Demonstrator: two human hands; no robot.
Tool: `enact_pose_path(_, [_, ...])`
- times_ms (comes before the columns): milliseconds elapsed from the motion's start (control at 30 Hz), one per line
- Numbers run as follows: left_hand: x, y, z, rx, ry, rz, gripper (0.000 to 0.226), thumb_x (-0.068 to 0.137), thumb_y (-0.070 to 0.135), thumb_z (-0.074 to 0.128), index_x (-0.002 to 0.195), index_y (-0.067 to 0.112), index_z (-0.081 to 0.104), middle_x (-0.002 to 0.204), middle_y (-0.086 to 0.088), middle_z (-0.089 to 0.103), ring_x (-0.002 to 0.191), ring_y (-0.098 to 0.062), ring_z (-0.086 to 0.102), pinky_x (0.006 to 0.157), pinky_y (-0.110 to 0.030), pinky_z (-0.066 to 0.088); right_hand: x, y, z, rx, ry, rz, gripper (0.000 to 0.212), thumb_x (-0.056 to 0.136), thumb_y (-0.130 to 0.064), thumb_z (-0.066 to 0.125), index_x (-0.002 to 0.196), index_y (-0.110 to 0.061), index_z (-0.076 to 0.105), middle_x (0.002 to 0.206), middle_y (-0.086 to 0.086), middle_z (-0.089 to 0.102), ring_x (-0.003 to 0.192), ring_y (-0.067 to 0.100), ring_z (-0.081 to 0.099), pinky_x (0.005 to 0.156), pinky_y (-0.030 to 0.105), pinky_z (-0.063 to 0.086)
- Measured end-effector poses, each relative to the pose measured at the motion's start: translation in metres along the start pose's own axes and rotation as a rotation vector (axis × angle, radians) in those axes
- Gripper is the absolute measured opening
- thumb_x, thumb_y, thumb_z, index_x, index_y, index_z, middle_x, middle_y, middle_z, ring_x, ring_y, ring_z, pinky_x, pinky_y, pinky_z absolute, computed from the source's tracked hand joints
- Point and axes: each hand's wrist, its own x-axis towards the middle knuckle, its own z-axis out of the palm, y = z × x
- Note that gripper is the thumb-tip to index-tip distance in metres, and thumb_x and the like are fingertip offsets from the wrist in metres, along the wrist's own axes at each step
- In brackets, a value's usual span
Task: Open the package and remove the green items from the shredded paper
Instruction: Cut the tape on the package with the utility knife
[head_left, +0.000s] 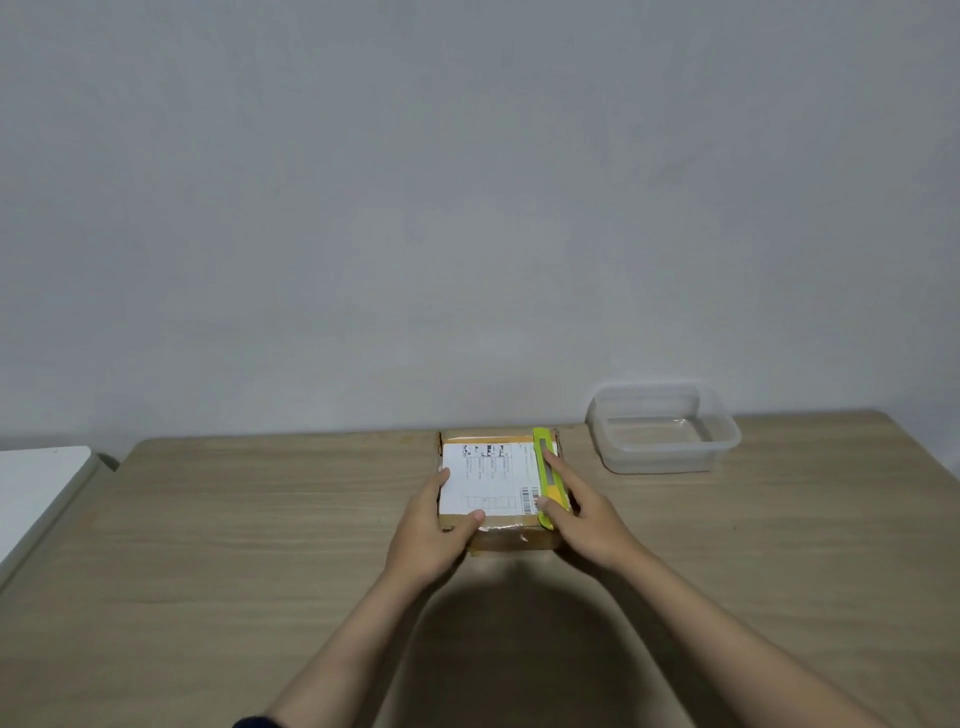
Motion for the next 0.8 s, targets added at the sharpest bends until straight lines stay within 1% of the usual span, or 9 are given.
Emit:
enact_pose_path(133, [-0.04, -0.002, 0.0, 0.011, -0.013, -0.015, 0.078, 0.07, 0.047, 0.071, 0.138, 0.028, 0.039, 0.138, 0.005, 0.05, 0.124, -0.013, 0.049, 0.102, -0.039, 0.044, -0.039, 0.004, -0.002, 0.006, -0.031, 0.01, 0.062, 0.089, -0.023, 0.059, 0.139, -0.045, 0.031, 0.137, -0.02, 0.038, 0.126, 0.004, 0.043, 0.103, 0.022, 0.039])
enact_pose_path(200, [-0.059, -0.003, 0.001, 0.042, -0.032, -0.011, 0.077, 0.072, 0.046, 0.071, 0.139, 0.026, 0.038, 0.14, 0.006, 0.048, 0.126, -0.014, 0.047, 0.103, -0.038, 0.043, -0.06, 0.005, 0.0, 0.007, -0.051, 0.013, 0.063, 0.09, -0.021, 0.058, 0.142, -0.04, 0.029, 0.136, -0.022, 0.036, 0.124, 0.0, 0.04, 0.098, 0.014, 0.036])
enact_pose_path(267, [-0.075, -0.004, 0.004, 0.05, -0.036, -0.003, 0.075, 0.075, 0.044, 0.072, 0.139, 0.024, 0.038, 0.14, 0.003, 0.048, 0.126, -0.015, 0.047, 0.104, -0.036, 0.042, -0.075, 0.006, -0.001, -0.012, -0.052, 0.008, 0.063, 0.089, -0.02, 0.059, 0.143, -0.036, 0.03, 0.136, -0.022, 0.034, 0.126, -0.001, 0.037, 0.101, 0.014, 0.031])
enact_pose_path(367, [-0.091, 0.0, 0.006, -0.01, -0.004, -0.011, 0.071, 0.077, 0.037, 0.073, 0.138, 0.021, 0.041, 0.139, 0.002, 0.051, 0.124, -0.013, 0.048, 0.1, -0.026, 0.04, -0.086, 0.004, -0.004, -0.043, -0.033, 0.027, 0.064, 0.087, -0.015, 0.06, 0.143, -0.031, 0.033, 0.135, -0.019, 0.038, 0.126, 0.0, 0.039, 0.102, 0.014, 0.028])
enact_pose_path(500, [-0.097, 0.007, 0.004, -0.095, 0.0, -0.037, 0.069, 0.077, 0.028, 0.076, 0.137, 0.017, 0.044, 0.135, 0.0, 0.054, 0.112, -0.005, 0.048, 0.092, -0.017, 0.034, -0.091, -0.005, -0.017, -0.082, -0.032, 0.074, 0.06, 0.083, 0.0, 0.058, 0.138, -0.019, 0.043, 0.131, -0.008, 0.048, 0.116, 0.006, 0.047, 0.092, 0.01, 0.03])
enact_pose_path(567, [-0.098, 0.007, 0.004, -0.094, -0.011, -0.033, 0.07, 0.077, 0.03, 0.075, 0.138, 0.018, 0.043, 0.137, -0.001, 0.052, 0.117, -0.009, 0.049, 0.095, -0.018, 0.035, -0.094, -0.005, -0.025, -0.072, 0.008, 0.094, 0.059, 0.079, 0.007, 0.057, 0.133, -0.015, 0.048, 0.125, -0.001, 0.056, 0.107, 0.011, 0.054, 0.087, 0.012, 0.036])
enact_pose_path(633, [-0.097, 0.005, 0.005, -0.082, -0.022, -0.027, 0.072, 0.078, 0.032, 0.074, 0.139, 0.018, 0.041, 0.141, -0.001, 0.049, 0.126, -0.014, 0.047, 0.1, -0.022, 0.035, -0.097, -0.003, -0.033, -0.038, 0.072, 0.125, 0.06, 0.078, 0.008, 0.059, 0.131, -0.018, 0.048, 0.123, 0.006, 0.06, 0.097, 0.017, 0.059, 0.084, 0.021, 0.044])
enact_pose_path(700, [-0.096, 0.004, 0.005, -0.059, -0.031, -0.013, 0.073, 0.079, 0.034, 0.073, 0.141, 0.017, 0.039, 0.143, -0.002, 0.047, 0.13, -0.017, 0.044, 0.104, -0.026, 0.035, -0.102, -0.005, -0.039, 0.1, 0.087, 0.167, 0.06, 0.084, 0.011, 0.05, 0.133, -0.023, 0.042, 0.118, 0.014, 0.058, 0.085, 0.022, 0.061, 0.073, 0.029, 0.052])
enact_pose_path(800, [-0.095, 0.001, 0.006, -0.063, -0.032, -0.009, 0.072, 0.078, 0.034, 0.073, 0.14, 0.018, 0.039, 0.142, -0.003, 0.047, 0.129, -0.018, 0.044, 0.103, -0.026, 0.036, -0.11, -0.013, -0.045, 0.204, 0.079, 0.207, 0.059, 0.092, 0.011, 0.04, 0.141, -0.021, 0.031, 0.107, 0.013, 0.051, 0.068, 0.016, 0.052, 0.051, 0.025, 0.051])
